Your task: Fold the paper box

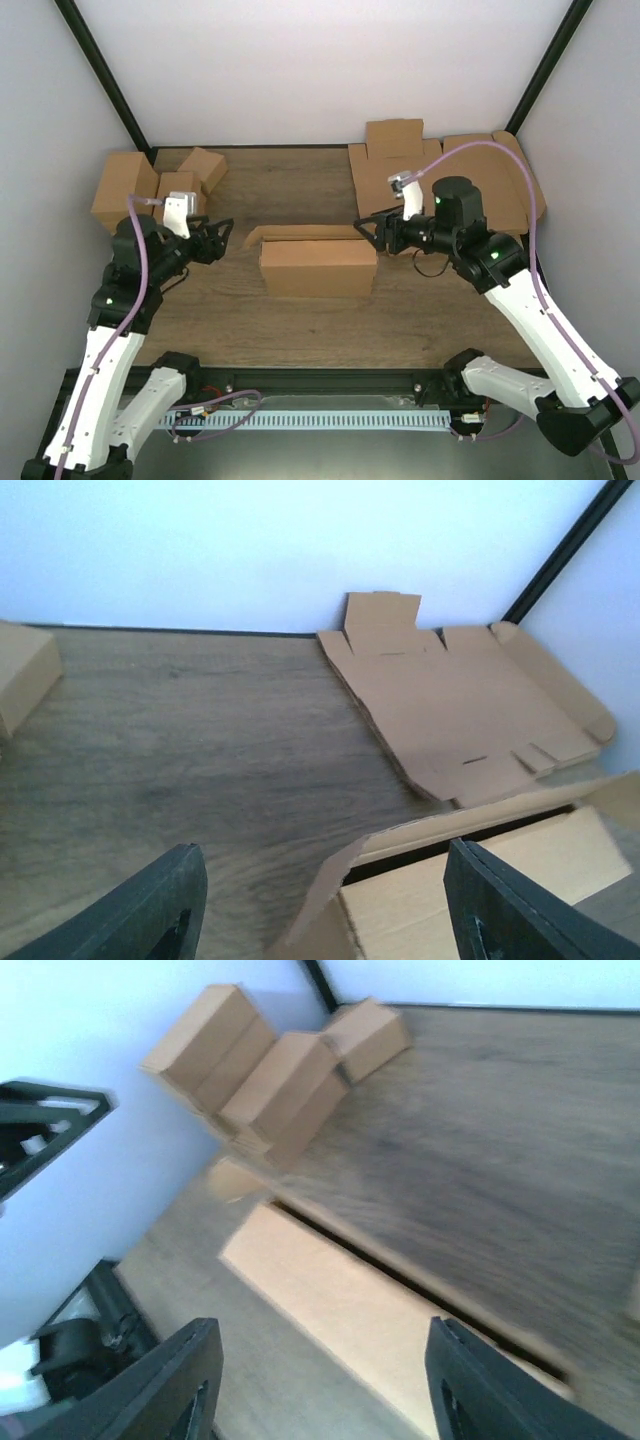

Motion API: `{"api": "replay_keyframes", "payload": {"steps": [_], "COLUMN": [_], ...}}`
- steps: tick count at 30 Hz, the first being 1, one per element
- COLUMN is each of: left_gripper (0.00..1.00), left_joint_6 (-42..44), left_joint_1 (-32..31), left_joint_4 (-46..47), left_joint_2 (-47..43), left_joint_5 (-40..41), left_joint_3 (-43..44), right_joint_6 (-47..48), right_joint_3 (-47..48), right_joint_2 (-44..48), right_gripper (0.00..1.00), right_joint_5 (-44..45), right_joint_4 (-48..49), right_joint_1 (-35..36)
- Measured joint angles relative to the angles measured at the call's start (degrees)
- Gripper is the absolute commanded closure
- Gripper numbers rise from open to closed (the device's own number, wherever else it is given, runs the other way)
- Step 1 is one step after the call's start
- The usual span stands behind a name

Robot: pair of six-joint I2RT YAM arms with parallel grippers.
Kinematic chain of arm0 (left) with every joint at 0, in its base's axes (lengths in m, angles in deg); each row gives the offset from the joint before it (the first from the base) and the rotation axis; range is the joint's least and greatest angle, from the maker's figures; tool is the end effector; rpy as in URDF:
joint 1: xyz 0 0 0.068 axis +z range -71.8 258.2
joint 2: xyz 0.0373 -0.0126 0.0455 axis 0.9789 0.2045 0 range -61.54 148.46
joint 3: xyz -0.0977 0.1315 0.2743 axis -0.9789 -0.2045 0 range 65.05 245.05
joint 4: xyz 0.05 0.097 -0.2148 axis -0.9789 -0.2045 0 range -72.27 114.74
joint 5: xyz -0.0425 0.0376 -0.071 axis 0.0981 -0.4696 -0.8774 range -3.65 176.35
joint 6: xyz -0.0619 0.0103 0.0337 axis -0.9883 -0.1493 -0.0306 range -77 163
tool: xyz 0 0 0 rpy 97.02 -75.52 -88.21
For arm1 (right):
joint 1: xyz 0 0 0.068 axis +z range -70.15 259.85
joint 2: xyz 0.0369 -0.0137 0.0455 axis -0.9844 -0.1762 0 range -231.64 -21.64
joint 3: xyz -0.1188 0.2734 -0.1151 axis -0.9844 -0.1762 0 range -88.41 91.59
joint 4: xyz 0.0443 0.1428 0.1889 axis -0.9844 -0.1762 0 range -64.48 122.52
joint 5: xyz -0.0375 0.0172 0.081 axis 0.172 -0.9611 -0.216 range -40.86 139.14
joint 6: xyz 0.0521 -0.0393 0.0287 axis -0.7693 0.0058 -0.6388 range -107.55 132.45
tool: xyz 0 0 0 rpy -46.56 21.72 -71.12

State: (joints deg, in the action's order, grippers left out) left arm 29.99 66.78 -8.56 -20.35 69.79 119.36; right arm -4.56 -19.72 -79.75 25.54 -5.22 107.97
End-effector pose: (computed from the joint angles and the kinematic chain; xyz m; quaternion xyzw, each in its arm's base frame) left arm 0.1054 -0.0382 0.3831 0.0711 0.8126 -0.2352 0.5285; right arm 0.1449 0.1041 0.4199 -0.1870 0.8211 0.3569 0.4043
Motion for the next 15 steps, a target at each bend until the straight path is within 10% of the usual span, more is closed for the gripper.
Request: {"api": "replay_keyframes", "payload": {"steps": [15], "left_gripper": [0.51], "left_joint_6": [8.68], "left_joint_1": [-0.90], "left_joint_4": [5.07], "left_joint_2": [2.58], "left_joint_5": [-9.33], "left_joint_3": [-6.54], "right_joint_6": [-5.01], "right_joint_3": [-10.86], "right_joint_2": [-6.99], "right_gripper": [0.99], "right_joint_5": [2.73], "right_joint_4": [20.24], "right_joint_1": [20.85]}}
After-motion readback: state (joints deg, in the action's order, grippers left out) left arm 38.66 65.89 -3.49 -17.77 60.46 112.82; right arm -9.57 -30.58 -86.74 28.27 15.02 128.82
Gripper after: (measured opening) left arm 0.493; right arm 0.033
